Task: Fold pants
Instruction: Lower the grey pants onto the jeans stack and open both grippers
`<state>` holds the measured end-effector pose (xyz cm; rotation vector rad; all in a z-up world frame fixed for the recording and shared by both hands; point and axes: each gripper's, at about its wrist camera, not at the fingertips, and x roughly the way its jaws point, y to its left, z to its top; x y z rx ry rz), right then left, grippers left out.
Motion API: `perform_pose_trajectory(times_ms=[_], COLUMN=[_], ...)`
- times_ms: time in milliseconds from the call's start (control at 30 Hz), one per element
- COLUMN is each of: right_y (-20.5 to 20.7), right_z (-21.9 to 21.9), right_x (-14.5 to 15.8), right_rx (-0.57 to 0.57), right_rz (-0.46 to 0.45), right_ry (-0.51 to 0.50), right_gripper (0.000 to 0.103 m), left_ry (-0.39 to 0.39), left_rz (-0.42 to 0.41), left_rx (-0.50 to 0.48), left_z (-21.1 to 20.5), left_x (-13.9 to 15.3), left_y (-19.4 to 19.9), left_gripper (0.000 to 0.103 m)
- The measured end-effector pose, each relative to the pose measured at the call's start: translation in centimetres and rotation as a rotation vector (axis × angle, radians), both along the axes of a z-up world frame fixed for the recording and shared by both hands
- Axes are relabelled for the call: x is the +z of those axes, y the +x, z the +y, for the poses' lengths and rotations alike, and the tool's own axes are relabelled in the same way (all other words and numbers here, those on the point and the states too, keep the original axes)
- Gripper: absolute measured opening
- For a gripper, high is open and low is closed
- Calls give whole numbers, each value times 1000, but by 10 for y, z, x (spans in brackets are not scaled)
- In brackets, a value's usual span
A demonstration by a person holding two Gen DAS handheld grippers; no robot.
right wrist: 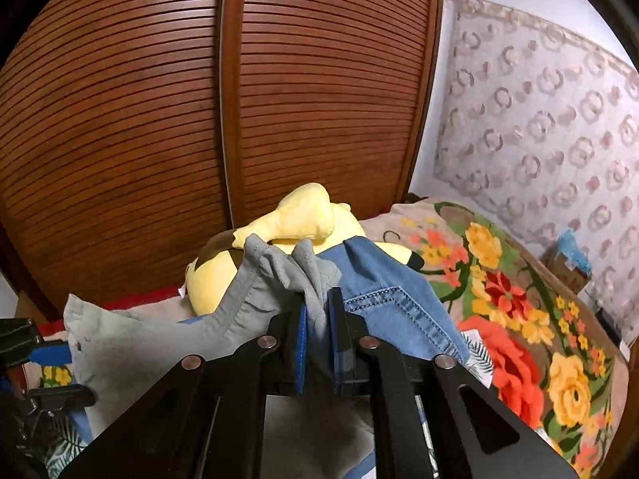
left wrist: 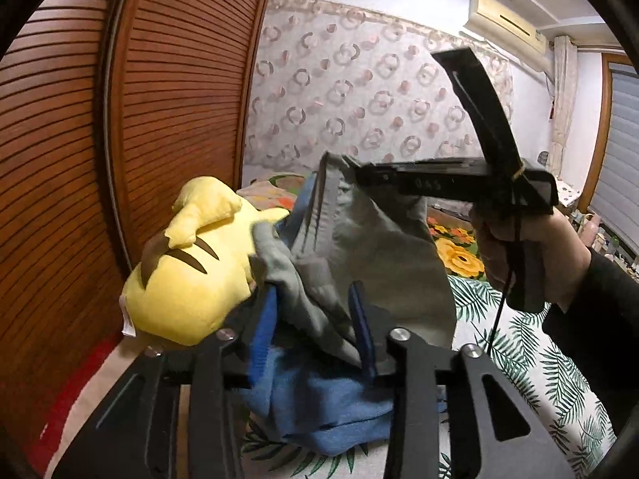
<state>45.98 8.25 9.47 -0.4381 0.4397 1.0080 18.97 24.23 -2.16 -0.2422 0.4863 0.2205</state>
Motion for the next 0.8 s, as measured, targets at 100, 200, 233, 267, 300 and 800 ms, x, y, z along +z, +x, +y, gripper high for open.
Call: perform_pose_trajectory(times_ms=[100,200,233,267,300,800], right_y=[-4,-8,-9,-9,-8,33], right_z=[-3,-9,-12,-14,-16,-14], right_x=[2,1,1,-1,-3,-27], right_rx=[-3,-3,-1,4,10,-145], right_rz=[-6,2,4,10,18,97], right_ry=[17,36,39,38,35,21], right_gripper=[28,30,30,30,30,30], left_ry=[11,29,41,53,66,48], left_rz=[-18,-20,-15,-8,4,116], left_rx=[10,7,7,12,20,54], left_z=[2,0,-1,-1,-1,12], left_x=[7,9,9,6,4,-26], left_y=[-1,2,4,5,7,13], left_gripper=[45,46,46,46,46,46])
